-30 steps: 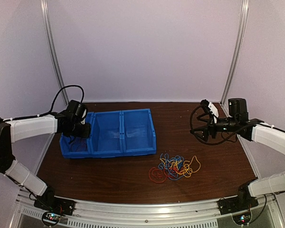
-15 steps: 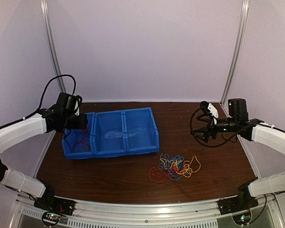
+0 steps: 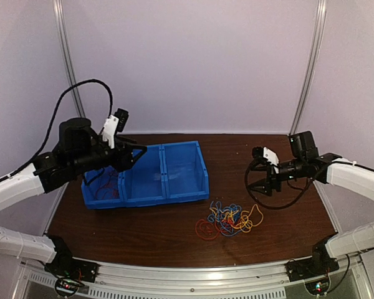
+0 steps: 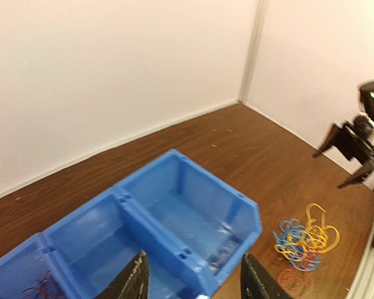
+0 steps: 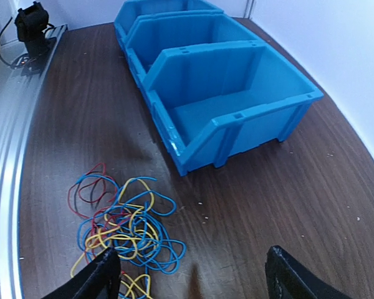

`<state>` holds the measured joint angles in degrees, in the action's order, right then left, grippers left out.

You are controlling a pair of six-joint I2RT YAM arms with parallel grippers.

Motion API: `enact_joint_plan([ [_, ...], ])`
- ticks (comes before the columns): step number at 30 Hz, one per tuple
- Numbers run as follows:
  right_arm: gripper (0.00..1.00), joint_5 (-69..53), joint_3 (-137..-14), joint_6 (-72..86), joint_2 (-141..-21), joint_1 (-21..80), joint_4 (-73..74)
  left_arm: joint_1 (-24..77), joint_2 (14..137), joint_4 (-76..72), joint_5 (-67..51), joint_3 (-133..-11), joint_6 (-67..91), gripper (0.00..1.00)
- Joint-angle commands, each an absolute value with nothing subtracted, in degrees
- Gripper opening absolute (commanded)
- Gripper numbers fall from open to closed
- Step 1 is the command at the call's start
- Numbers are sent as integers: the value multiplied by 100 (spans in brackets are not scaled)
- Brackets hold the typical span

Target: Untangle the cables

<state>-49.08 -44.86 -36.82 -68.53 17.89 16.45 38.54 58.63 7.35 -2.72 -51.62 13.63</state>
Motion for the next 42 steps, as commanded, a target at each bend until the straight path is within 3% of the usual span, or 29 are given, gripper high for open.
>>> enact_joint_plan([
  [1, 78, -4511, -4853, -4480, -6962, 2363, 2509, 4811, 6490, 372, -804, -5022, 977, 51],
  [6, 75, -3332, -4855, -4936, -7029, 3500, 3016, 5424, 7277, -21, -986, -4787, 1128, 50],
  [12, 68, -2830, -4808, -4986, -7295, 4310, 3099, 5745, 8193, -1126, -1311, -4383, 1528, 48],
  [18, 67, -2495, -4873, -5178, -7454, 4670, 3059, 6342, 9383, -1362, -611, -4844, 1874, 47],
  [24, 68, -1991, -4772, -5449, -7437, 4994, 3148, 6363, 10140, -2160, -527, -4790, 2688, 47],
  [31, 68, -1874, -4710, -5412, -7546, 5190, 2976, 6359, 10514, -2252, -523, -4924, 2592, 43],
  [35, 67, -1473, -4669, -5371, -7708, 5289, 2596, 6362, 10644, -2246, -613, -4997, 2531, 39],
  [42, 65, -1439, -4795, -5545, -8068, 5458, 2521, 6363, 10782, -2293, -571, -5011, 2514, 21],
])
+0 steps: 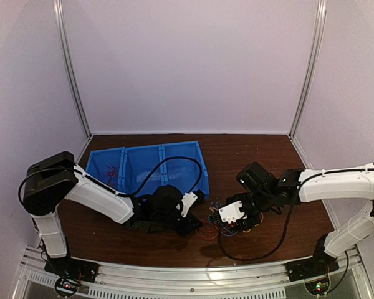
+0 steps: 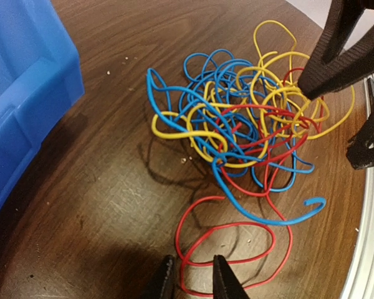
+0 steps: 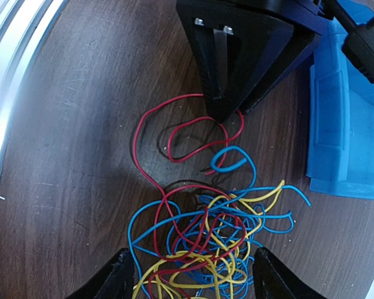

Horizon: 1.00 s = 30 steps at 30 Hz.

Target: Untangle the cables

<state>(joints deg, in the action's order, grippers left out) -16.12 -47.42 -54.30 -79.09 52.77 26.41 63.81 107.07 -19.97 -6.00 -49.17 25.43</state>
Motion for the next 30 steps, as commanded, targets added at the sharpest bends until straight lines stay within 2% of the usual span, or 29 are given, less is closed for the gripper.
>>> enact_joint_plan([
  [1, 65, -1448, -4806, -5566, -8105, 5511, 2538, 6363, 10786, -2304, -549, -4999, 2514, 20],
  [10, 63, -1529, -4702, -5755, -8301, 5795, 2376, 6362, 10850, -2472, -480, -4889, 2661, 13],
  [13, 62, -1383, -4610, -5861, -8427, 5810, 2178, 6359, 10809, -2580, -400, -4784, 2696, 8],
  [18, 54, -1420, -4696, -5891, -8798, 5806, 2029, 6363, 10806, -2619, -336, -4747, 2723, 0],
  [30, 44, -1349, -4609, -5798, -9279, 5787, 1806, 6363, 10516, -2639, -225, -4521, 2730, 0],
])
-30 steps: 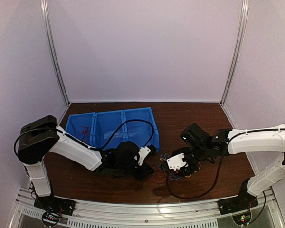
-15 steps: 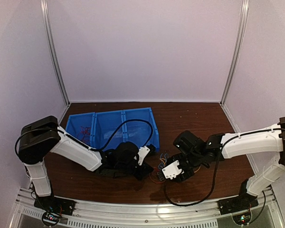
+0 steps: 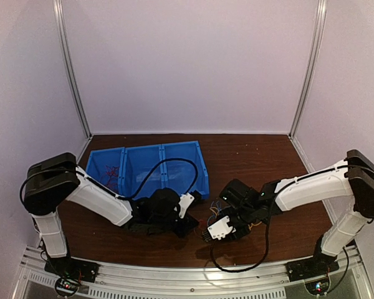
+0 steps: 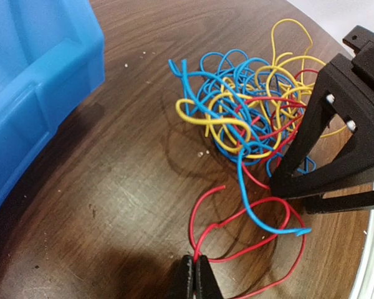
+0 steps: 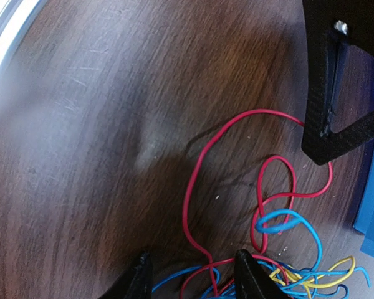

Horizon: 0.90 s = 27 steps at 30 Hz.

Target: Untangle the cables

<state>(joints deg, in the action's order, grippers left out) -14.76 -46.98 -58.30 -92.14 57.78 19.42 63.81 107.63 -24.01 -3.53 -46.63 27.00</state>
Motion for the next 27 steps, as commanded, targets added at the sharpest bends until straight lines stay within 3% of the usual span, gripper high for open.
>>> enact_joint_plan([
  [1, 43, -1327, -4592, -5771, -9285, 5785, 1768, 6363, 10439, -2637, -164, -4473, 2699, 0],
  [6, 29, -1306, -4628, -5684, -9432, 5628, 1859, 6361, 9642, -2318, 523, -4289, 2295, 0],
  [11, 21, -1178, -4509, -5624, -9532, 5469, 1785, 6356, 8342, -1840, 1271, -4158, 1812, 0],
  [27, 19, -1149, -4480, -5344, -9784, 5353, 1711, 6298, 5243, -185, 3615, -4783, 637, 0],
])
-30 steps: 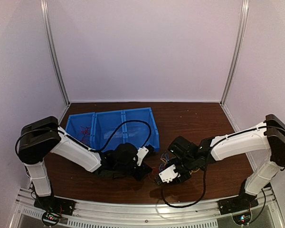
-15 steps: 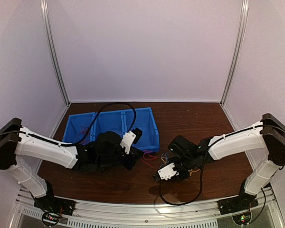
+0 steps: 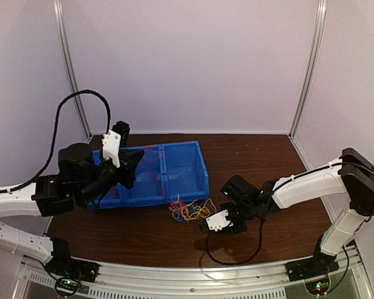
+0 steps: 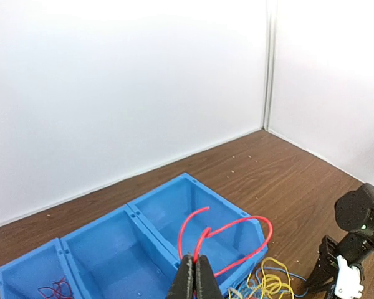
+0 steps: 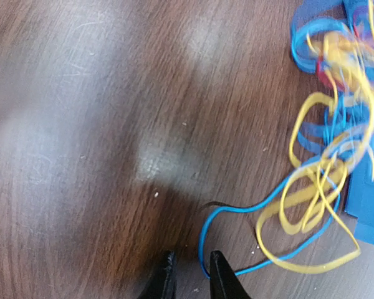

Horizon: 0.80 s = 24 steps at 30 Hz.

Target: Untangle the cables

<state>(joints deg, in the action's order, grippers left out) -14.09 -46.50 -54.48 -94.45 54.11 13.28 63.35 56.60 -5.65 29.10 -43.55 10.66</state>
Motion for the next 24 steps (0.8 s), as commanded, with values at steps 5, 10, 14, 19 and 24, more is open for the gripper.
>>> enact_joint_plan([
  [5, 19, -1290, -4668, -5291, -9557, 5352, 1964, 6302, 5147, 156, 3606, -4936, 600, 0],
  [10, 32, -1821, -5318, -5186, -8889, 5361, 2602, 6302, 5301, 201, 3372, -4631, 1013, 0],
  [14, 47, -2409, -5675, -4889, -8595, 5367, 2489, 6302, 5280, -91, 3259, -4304, 1253, 0],
  [19, 50, -2647, -6151, -4727, -8760, 5381, 2569, 6302, 5311, -259, 2866, -4468, 1427, 0],
  [24, 50, -2876, -6368, -4558, -8413, 4971, 2751, 6301, 5925, -426, 1425, -5070, 1015, 0],
])
